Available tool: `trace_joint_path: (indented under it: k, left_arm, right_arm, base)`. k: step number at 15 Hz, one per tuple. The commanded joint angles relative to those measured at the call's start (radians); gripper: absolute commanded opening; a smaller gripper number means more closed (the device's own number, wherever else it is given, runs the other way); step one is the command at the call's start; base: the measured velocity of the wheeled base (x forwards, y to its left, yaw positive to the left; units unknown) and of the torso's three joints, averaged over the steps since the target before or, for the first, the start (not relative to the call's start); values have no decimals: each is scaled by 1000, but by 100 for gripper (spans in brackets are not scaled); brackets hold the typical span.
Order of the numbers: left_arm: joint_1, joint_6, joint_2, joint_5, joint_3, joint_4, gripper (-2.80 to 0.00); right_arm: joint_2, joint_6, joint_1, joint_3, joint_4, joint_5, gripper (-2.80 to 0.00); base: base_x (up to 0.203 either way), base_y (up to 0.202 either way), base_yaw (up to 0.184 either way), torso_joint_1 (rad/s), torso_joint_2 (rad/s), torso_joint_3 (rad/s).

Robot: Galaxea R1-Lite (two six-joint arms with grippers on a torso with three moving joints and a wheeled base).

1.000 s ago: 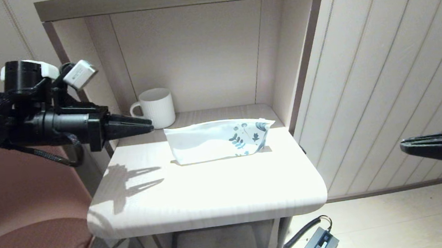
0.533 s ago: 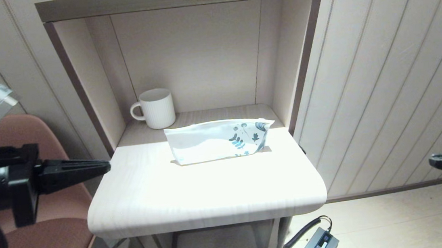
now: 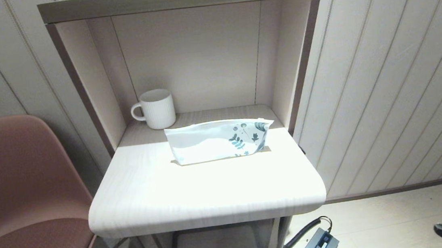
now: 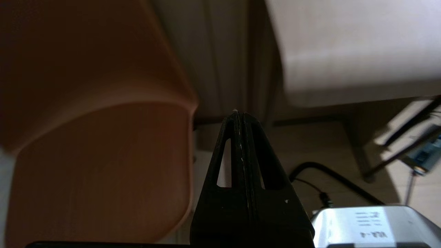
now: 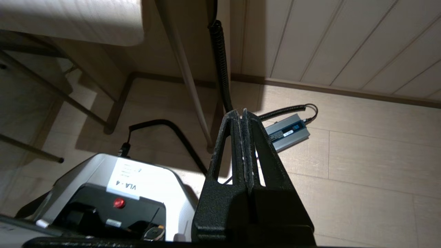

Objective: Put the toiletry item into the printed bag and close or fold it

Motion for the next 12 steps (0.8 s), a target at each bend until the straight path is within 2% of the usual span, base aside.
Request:
trace_joint_path:
  k: [1,4,7,9,10,11,12]
  left_arm:
    - [12,-25,-146,109,111,10,-280]
    - [82,-31,-242,118,219,14,-280]
    - [100,-10,-368,111,294,14,-280]
    - [101,21,-481,61,333,15,-280]
    - [101,29,-536,24,343,15,-280]
    - [101,41,-571,-48,363,6,-280]
    - [101,48,-575,-69,399,-18,-280]
  right_arm:
    - [-50,-2,-10,95,-72,10,-280]
    - [-131,-14,31,153,-75,11,-280]
    - [-330,-29,33,191,-25,8,-280]
    - [-462,-40,35,181,59,-6,-280]
    - [-519,-45,45,179,75,-20,-280]
    - [-607,-46,61,176,91,-40,-280]
    - [-673,-49,73,173,111,-73,-280]
  base:
    - [0,0,0,0,0,0]
    - [0,0,0,0,0,0]
    - [0,0,0,0,0,0]
    - [0,0,0,0,0,0]
    - [0,0,0,0,0,0]
    - [0,0,0,0,0,0]
    - [0,0,0,0,0,0]
